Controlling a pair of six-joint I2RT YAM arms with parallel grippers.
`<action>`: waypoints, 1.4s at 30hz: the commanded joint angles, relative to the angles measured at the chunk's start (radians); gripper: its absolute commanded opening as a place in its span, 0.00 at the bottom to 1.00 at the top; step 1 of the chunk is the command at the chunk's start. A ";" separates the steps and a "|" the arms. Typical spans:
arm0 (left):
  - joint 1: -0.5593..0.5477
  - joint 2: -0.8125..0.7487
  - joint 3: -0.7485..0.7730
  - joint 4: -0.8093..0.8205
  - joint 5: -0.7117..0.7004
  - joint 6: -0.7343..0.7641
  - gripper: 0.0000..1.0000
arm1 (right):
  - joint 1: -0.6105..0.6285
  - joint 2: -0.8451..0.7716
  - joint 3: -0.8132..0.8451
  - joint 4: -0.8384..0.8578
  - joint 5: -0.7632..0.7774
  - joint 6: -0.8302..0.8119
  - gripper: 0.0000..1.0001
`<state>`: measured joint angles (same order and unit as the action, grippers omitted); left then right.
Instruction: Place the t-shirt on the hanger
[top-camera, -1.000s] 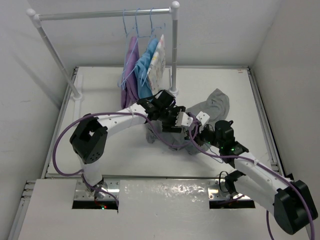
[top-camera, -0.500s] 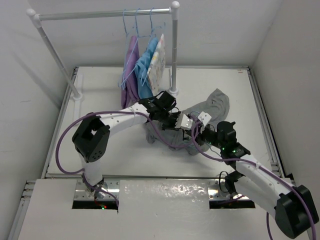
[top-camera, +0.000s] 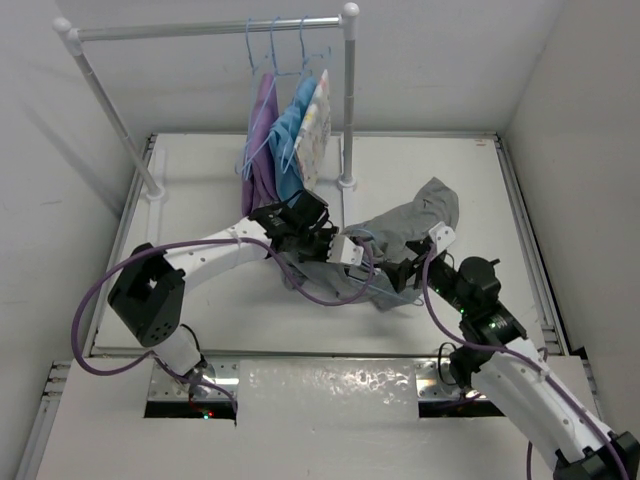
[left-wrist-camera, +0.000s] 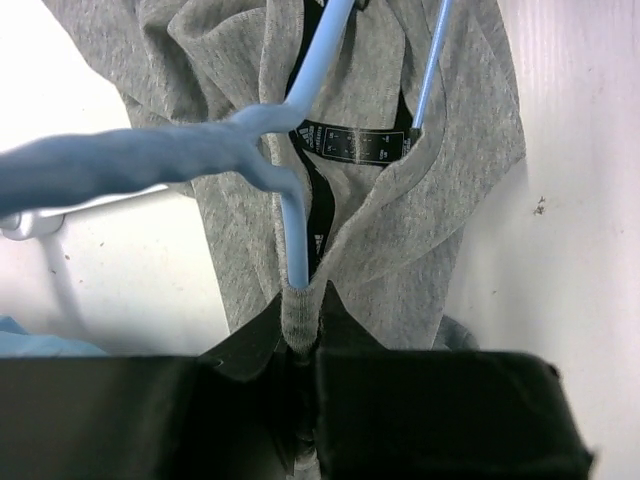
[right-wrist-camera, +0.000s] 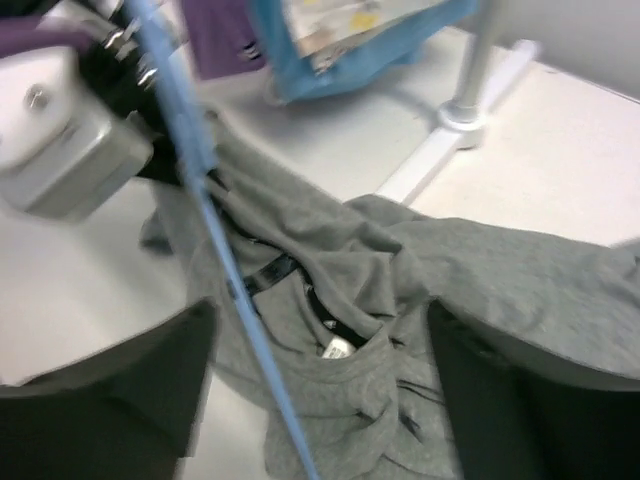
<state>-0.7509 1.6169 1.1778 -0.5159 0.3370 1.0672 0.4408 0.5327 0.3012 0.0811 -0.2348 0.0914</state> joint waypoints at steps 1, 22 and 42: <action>0.002 -0.032 -0.006 0.025 -0.013 0.049 0.00 | -0.004 -0.014 0.053 -0.040 0.208 0.112 0.74; -0.013 -0.018 0.037 -0.075 0.011 0.099 0.00 | -0.011 0.742 0.148 0.166 0.141 0.396 0.50; 0.097 -0.072 0.091 -0.084 0.053 -0.076 0.00 | -0.396 0.472 -0.040 0.011 0.239 0.386 0.00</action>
<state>-0.6868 1.6142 1.2568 -0.6292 0.4244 1.0649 0.0929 1.0271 0.2584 0.1543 -0.0704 0.5163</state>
